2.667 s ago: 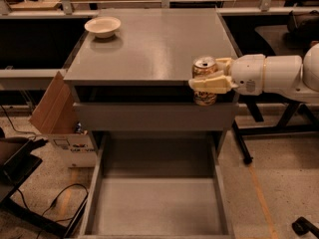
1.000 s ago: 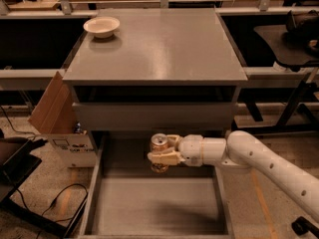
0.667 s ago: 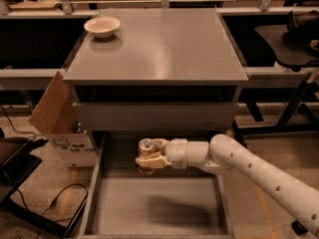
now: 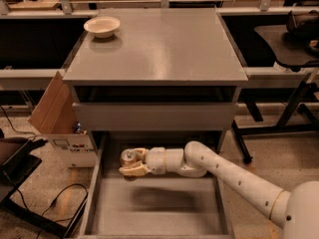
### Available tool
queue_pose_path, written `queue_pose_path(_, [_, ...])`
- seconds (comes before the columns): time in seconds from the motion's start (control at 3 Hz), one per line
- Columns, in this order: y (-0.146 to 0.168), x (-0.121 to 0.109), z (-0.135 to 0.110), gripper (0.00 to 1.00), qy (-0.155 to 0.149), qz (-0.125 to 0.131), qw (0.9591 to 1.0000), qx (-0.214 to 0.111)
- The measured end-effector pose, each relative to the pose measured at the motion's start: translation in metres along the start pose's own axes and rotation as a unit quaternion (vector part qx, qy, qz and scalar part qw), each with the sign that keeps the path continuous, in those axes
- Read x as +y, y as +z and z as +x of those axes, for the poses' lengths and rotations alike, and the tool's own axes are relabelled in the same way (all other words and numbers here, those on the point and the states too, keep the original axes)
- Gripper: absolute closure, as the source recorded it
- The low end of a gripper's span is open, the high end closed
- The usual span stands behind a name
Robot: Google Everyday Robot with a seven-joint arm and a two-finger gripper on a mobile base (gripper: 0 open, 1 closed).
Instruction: Place orange can into middle drawer
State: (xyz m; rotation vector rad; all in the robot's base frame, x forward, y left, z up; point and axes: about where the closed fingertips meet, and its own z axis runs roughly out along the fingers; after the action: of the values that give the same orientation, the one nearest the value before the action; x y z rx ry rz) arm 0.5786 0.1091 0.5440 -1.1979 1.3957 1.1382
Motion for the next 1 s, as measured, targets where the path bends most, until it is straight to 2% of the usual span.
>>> queue_pose_path(0.33, [0.025,0.000,0.035,1.00,0.026,-0.017,0.9994,-0.019])
queue_pose_path(0.67, [0.041,0.002,0.070,1.00,0.066,-0.017,0.9965,-0.047])
queue_pose_path(1.0, [0.049,0.004,0.102,0.98,0.096,-0.013,0.9939,-0.053])
